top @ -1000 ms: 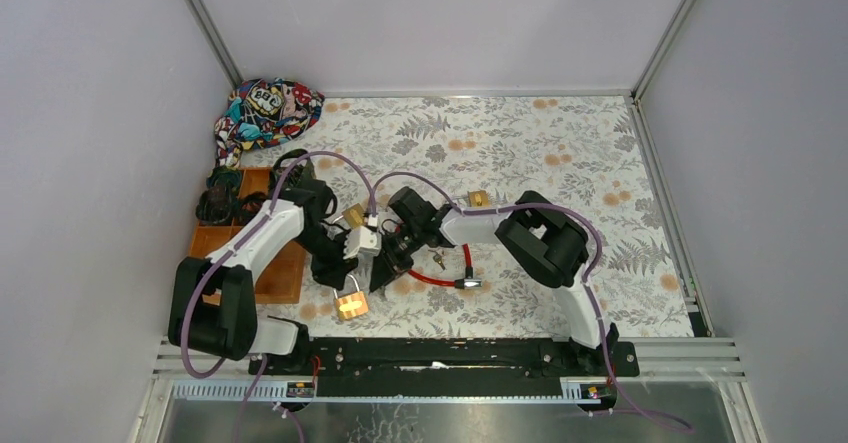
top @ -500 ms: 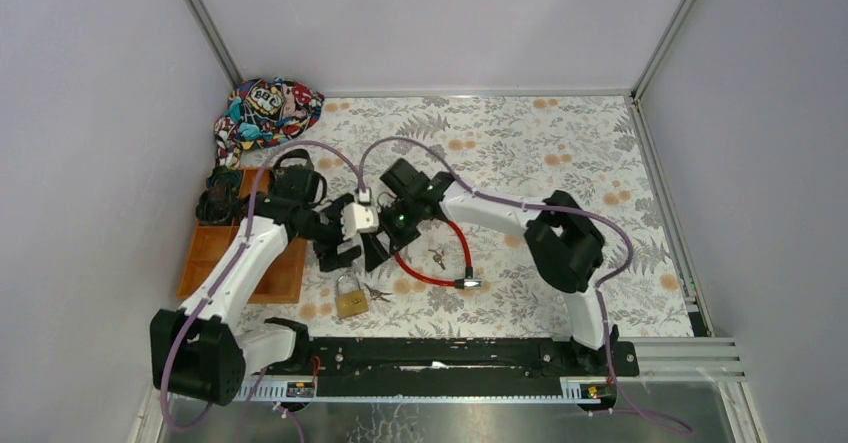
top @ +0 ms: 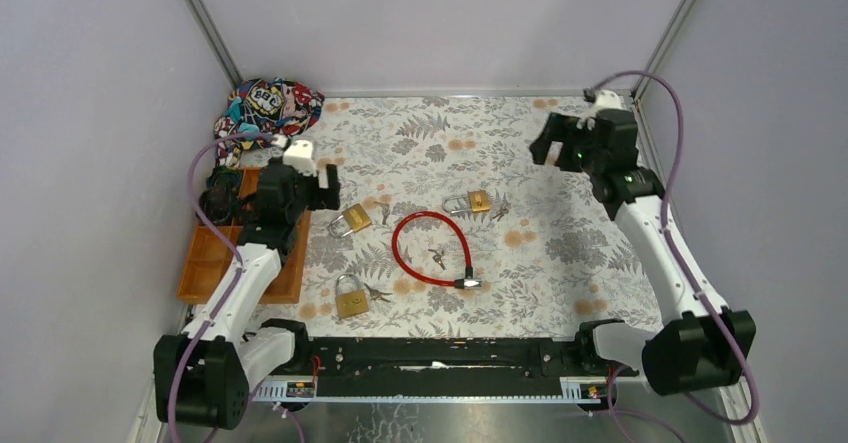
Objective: Lock with the key
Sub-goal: Reset both arms
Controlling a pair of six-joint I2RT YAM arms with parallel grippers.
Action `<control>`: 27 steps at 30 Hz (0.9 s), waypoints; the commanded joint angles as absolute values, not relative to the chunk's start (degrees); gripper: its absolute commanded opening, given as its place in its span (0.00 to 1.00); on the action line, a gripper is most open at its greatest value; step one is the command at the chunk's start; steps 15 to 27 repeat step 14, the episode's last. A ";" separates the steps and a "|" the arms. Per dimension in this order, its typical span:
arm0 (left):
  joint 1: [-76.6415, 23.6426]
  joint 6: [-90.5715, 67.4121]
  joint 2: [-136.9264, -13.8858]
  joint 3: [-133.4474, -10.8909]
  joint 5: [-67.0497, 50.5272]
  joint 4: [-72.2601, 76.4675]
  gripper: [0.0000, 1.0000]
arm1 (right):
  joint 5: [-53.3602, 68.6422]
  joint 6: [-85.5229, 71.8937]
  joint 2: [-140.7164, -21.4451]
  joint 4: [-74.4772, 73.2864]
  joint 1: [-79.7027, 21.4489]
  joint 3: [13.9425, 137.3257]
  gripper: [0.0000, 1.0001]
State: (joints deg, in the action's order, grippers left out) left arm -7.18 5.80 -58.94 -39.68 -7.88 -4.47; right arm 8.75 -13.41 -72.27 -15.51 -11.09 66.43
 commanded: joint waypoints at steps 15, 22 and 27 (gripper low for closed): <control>-0.09 -11.13 -54.90 -19.91 4.51 22.98 0.98 | -32.52 -27.46 -56.17 -3.91 -5.52 39.86 1.00; -0.09 -11.13 -54.90 -19.91 4.51 22.98 0.98 | -32.52 -27.46 -56.17 -3.91 -5.52 39.86 1.00; -0.09 -11.13 -54.90 -19.91 4.51 22.98 0.98 | -32.52 -27.46 -56.17 -3.91 -5.52 39.86 1.00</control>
